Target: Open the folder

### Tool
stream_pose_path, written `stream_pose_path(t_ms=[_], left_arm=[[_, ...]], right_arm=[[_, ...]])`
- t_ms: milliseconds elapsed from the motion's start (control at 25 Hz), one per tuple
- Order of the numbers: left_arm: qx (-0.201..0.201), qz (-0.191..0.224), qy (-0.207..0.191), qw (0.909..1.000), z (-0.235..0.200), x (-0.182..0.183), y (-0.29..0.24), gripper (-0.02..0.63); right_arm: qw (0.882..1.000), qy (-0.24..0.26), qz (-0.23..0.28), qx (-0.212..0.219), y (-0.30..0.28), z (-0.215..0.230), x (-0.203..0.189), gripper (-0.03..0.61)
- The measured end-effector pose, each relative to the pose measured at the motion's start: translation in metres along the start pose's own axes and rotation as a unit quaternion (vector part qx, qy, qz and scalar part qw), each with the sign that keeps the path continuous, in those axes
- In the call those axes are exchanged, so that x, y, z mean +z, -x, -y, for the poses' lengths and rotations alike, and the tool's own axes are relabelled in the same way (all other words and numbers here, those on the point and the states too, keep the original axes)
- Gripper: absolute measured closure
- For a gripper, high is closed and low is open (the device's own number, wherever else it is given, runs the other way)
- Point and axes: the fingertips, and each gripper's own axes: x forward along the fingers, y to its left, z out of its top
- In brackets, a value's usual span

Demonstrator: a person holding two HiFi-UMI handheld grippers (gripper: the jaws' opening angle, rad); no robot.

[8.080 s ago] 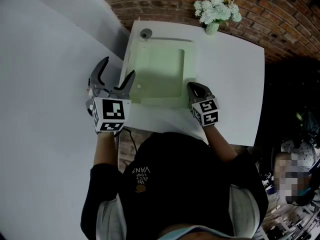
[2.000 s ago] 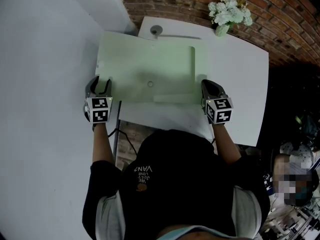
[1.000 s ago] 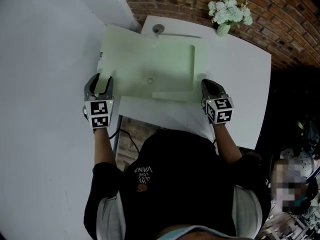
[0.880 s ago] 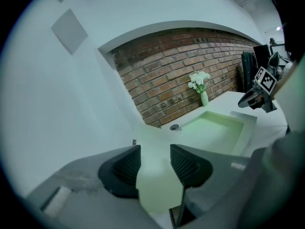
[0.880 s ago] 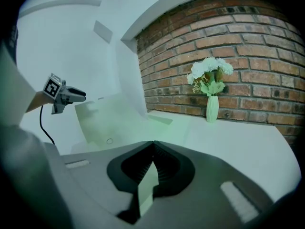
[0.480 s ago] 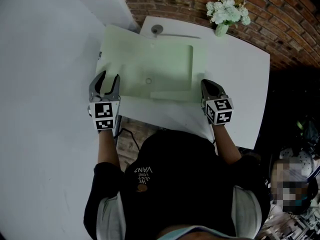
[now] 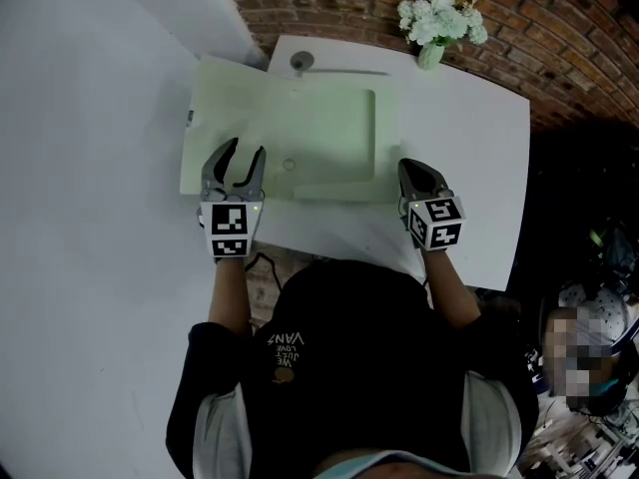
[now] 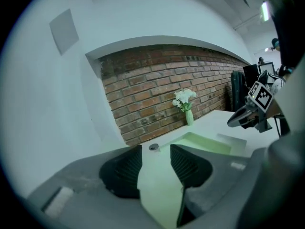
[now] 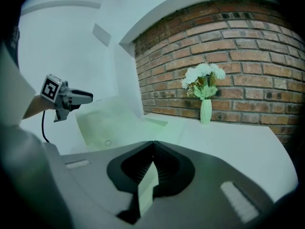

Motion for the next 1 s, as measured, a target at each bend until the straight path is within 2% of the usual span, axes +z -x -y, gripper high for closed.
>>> stream_pose_path(t_ms=[440,1000], left_arm=[[-0.053,0.019,-0.002,0.9984,0.045,0.004,-0.021,0.426],[-0.111,0.022,-0.015,0.9934,0.085,-0.006,-0.03,0.472]], right_arm=[[1.0,-0.001,0.001,-0.01,0.005,-0.003,-0.001,0.58],[1.0,0.002,-0.005,-0.012,0.007,-0.016,-0.005,0.58]])
